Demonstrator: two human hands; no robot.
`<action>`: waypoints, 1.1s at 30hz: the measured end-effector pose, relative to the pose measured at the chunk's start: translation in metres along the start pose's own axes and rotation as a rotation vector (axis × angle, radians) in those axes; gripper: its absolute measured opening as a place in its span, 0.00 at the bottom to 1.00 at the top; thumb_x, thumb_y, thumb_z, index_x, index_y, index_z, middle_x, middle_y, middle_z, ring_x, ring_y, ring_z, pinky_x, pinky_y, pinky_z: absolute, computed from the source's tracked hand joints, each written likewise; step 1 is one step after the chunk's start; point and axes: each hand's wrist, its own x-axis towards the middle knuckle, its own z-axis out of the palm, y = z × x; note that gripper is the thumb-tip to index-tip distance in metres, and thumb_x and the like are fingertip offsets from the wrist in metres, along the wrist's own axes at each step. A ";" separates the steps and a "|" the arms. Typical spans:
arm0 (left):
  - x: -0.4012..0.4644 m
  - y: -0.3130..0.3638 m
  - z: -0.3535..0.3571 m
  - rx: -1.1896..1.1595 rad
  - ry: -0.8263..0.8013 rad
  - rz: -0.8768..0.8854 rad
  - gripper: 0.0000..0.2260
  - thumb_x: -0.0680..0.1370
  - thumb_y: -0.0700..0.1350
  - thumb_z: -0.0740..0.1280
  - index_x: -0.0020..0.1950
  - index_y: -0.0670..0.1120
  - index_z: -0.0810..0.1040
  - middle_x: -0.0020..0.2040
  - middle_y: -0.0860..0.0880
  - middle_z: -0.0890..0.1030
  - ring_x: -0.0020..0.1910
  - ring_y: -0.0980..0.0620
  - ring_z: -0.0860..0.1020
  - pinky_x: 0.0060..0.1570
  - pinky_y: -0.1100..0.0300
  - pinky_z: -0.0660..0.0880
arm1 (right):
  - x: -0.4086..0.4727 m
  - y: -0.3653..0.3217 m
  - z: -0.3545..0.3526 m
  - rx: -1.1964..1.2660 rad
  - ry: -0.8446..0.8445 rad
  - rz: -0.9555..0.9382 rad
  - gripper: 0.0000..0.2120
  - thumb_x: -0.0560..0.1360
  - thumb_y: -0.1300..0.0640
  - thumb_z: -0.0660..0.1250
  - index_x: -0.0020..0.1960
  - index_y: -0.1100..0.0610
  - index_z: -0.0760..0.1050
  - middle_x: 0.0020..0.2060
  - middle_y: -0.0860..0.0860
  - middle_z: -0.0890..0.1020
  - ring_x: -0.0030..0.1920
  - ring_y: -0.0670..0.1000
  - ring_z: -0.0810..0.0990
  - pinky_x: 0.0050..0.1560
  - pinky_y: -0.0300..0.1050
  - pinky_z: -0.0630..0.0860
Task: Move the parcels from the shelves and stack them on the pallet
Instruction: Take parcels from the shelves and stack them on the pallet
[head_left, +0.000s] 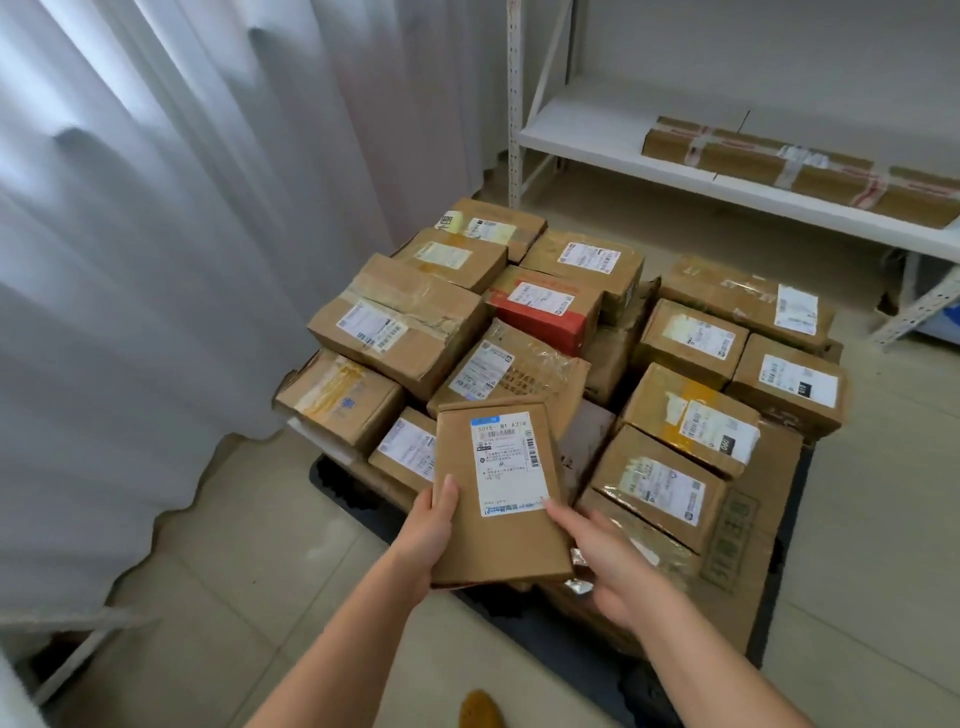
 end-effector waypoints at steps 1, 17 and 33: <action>0.006 0.001 -0.010 0.006 0.018 -0.009 0.24 0.82 0.61 0.56 0.74 0.50 0.65 0.60 0.49 0.79 0.52 0.50 0.79 0.39 0.56 0.76 | 0.005 0.002 0.011 0.017 0.006 0.008 0.33 0.75 0.46 0.71 0.75 0.49 0.61 0.52 0.46 0.78 0.50 0.50 0.77 0.47 0.50 0.75; 0.042 0.024 -0.024 -0.412 -0.008 -0.151 0.23 0.81 0.59 0.60 0.71 0.47 0.67 0.60 0.43 0.80 0.57 0.39 0.80 0.57 0.33 0.75 | 0.045 -0.034 0.059 0.157 0.036 -0.054 0.37 0.71 0.49 0.75 0.73 0.45 0.58 0.60 0.53 0.77 0.58 0.58 0.77 0.53 0.62 0.77; 0.110 0.125 -0.037 -0.246 0.004 -0.037 0.36 0.77 0.52 0.70 0.78 0.62 0.52 0.75 0.45 0.66 0.69 0.35 0.69 0.56 0.33 0.75 | 0.103 -0.102 0.030 0.169 0.017 -0.038 0.28 0.71 0.53 0.73 0.68 0.53 0.68 0.51 0.58 0.82 0.52 0.60 0.80 0.45 0.51 0.75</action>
